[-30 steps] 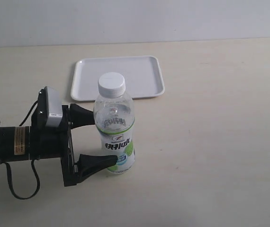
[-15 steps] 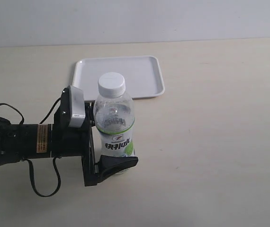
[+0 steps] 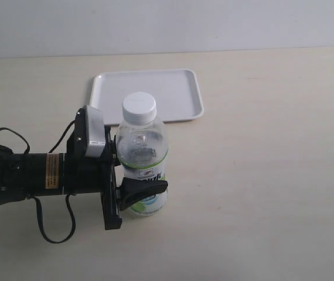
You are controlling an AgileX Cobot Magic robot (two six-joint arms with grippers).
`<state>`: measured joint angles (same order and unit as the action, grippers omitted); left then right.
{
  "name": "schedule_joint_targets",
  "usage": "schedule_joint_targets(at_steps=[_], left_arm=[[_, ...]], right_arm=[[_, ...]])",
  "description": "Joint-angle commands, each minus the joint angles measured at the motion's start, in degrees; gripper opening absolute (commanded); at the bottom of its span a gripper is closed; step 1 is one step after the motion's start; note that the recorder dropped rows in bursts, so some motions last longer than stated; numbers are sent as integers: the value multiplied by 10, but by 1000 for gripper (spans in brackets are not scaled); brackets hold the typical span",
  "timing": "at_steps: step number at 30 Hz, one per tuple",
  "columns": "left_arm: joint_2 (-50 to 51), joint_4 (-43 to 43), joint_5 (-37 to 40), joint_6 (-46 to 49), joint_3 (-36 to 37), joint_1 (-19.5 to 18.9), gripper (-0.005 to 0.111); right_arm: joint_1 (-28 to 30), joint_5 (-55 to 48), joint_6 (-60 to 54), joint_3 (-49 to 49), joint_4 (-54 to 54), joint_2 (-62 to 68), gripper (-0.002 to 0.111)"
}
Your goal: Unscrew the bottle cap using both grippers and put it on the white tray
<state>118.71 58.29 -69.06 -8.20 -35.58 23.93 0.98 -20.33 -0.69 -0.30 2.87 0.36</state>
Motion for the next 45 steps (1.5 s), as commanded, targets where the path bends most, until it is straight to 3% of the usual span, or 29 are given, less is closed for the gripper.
schedule_joint_targets(at_steps=[1, 30, 45], left_arm=[[0, -7, -9, 9, -4, 3, 0], [-3, -11, -9, 6, -4, 3, 0], [-28, -18, -9, 3, -4, 3, 0]], right_arm=[[3, 7, -1, 3, 1, -4, 0], [3, 33, -7, 3, 8, -4, 0], [3, 208, 41, 3, -48, -4, 0]])
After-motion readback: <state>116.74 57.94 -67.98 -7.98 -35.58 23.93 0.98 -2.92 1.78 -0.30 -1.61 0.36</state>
